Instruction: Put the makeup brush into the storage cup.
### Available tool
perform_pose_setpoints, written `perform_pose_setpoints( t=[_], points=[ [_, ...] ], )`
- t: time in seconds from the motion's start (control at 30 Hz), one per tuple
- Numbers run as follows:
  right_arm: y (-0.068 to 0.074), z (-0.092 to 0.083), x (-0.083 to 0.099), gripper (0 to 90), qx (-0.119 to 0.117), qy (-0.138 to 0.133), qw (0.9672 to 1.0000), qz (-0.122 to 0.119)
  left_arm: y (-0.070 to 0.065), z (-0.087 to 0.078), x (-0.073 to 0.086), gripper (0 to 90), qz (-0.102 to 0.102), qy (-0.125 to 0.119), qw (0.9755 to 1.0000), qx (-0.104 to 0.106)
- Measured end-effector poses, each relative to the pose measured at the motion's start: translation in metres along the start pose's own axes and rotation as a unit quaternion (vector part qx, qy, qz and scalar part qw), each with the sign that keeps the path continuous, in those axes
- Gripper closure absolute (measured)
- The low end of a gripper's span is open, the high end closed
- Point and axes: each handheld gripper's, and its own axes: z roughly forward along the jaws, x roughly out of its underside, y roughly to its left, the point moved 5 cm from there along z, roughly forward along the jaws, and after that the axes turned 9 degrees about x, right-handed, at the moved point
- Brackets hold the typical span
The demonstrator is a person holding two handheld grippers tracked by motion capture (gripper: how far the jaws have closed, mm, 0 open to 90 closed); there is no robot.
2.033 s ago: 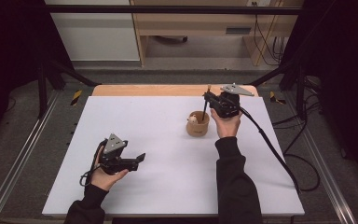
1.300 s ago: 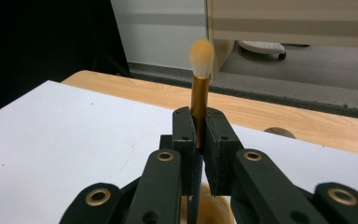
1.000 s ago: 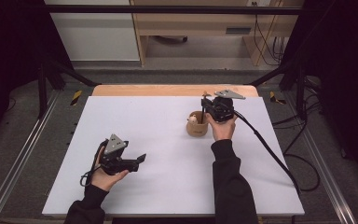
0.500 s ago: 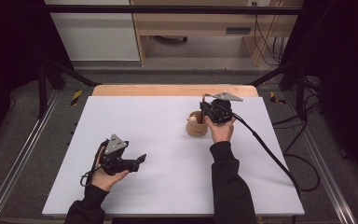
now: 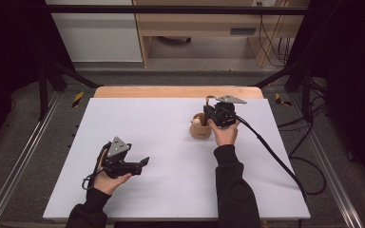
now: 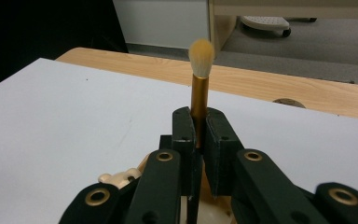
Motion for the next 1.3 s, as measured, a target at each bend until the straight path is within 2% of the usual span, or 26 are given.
perform_pose_setpoints(
  t=[0.5,0.83,0.93,1.17,1.3],
  points=[
    [0.0,0.004,0.004,83.0,0.004,0.009,0.9999,0.002,0.0,0.0,0.0,14.6,0.001,-0.001,1.0,0.0],
    [-0.001,0.002,0.006,76.8,0.016,0.013,0.9998,-0.009,0.0,0.0,0.0,14.6,0.0,-0.001,1.0,0.0],
    [-0.002,-0.004,0.006,72.2,0.016,0.008,0.9998,-0.007,-0.001,0.0,0.0,14.6,0.0,-0.001,1.0,0.0],
    [-0.007,-0.026,0.008,53.4,0.003,0.0,1.0,0.001,-0.001,0.0,0.0,14.5,0.0,-0.001,1.0,0.002],
    [-0.004,-0.04,0.011,43.8,-0.006,-0.006,0.9998,-0.018,-0.001,0.0,0.0,14.3,-0.002,-0.001,1.0,0.002]
  ],
)
